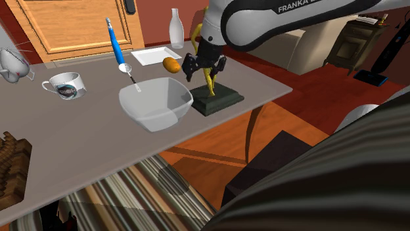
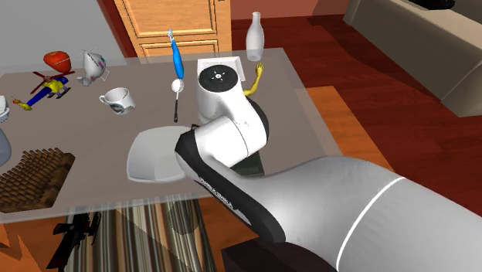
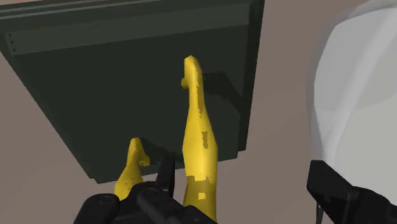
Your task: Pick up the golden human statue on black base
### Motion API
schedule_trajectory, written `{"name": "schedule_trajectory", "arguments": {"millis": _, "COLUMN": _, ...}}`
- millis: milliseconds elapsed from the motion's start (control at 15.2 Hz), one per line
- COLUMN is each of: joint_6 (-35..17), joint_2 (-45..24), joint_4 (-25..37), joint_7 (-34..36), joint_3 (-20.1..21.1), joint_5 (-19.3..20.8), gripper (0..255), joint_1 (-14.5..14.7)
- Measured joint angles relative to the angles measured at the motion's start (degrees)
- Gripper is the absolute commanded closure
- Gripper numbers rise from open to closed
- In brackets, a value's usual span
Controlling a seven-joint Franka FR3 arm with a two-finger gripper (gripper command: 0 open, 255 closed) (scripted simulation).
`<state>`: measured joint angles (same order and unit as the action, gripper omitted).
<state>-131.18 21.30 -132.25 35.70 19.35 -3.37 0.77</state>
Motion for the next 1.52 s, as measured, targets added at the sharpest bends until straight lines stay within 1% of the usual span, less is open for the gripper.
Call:
{"name": "schedule_trajectory", "arguments": {"millis": 66, "joint_6": -0.3, "joint_2": 0.2, "joint_4": -0.2, "joint_7": 0.8, "joint_3": 0.6, "joint_5": 0.3, "gripper": 0, "joint_1": 0.1}}
{"name": "schedule_trajectory", "arguments": {"millis": 132, "joint_6": -0.3, "joint_2": 1.4, "joint_4": -1.4, "joint_7": 0.0, "joint_3": -0.1, "joint_5": -0.4, "gripper": 255, "joint_1": 0.5}}
{"name": "schedule_trajectory", "arguments": {"millis": 264, "joint_6": 1.7, "joint_2": 2.4, "joint_4": -2.0, "joint_7": 0.0, "joint_3": 0.1, "joint_5": -0.8, "gripper": 255, "joint_1": 1.2}}
{"name": "schedule_trajectory", "arguments": {"millis": 396, "joint_6": 4.1, "joint_2": 3.2, "joint_4": -2.9, "joint_7": 1.6, "joint_3": 1.3, "joint_5": 0.7, "gripper": 255, "joint_1": 1.8}}
{"name": "schedule_trajectory", "arguments": {"millis": 528, "joint_6": 4.3, "joint_2": 4.6, "joint_4": -4.6, "joint_7": 2.3, "joint_3": 1.8, "joint_5": 1.4, "gripper": 255, "joint_1": 2.3}}
{"name": "schedule_trajectory", "arguments": {"millis": 594, "joint_6": 4.3, "joint_2": 5.4, "joint_4": -5.2, "joint_7": 2.0, "joint_3": 1.4, "joint_5": 0.8, "gripper": 255, "joint_1": 2.5}}
{"name": "schedule_trajectory", "arguments": {"millis": 726, "joint_6": 8.0, "joint_2": 6.2, "joint_4": -4.7, "joint_7": 1.5, "joint_3": 0.9, "joint_5": 0.0, "gripper": 255, "joint_1": 2.5}}
{"name": "schedule_trajectory", "arguments": {"millis": 792, "joint_6": 9.4, "joint_2": 4.7, "joint_4": -2.9, "joint_7": 1.3, "joint_3": 0.6, "joint_5": 0.2, "gripper": 255, "joint_1": 1.7}}
{"name": "schedule_trajectory", "arguments": {"millis": 924, "joint_6": 12.3, "joint_2": 2.5, "joint_4": -0.1, "joint_7": 0.3, "joint_3": -0.4, "joint_5": 0.1, "gripper": 255, "joint_1": 1.0}}
{"name": "schedule_trajectory", "arguments": {"millis": 1386, "joint_6": 16.6, "joint_2": 0.2, "joint_4": 3.8, "joint_7": -0.2, "joint_3": -1.0, "joint_5": 0.2, "gripper": 255, "joint_1": 0.7}}
{"name": "schedule_trajectory", "arguments": {"millis": 1518, "joint_6": 19.3, "joint_2": 0.1, "joint_4": 4.9, "joint_7": -0.2, "joint_3": -1.0, "joint_5": 0.1, "gripper": 255, "joint_1": 0.8}}
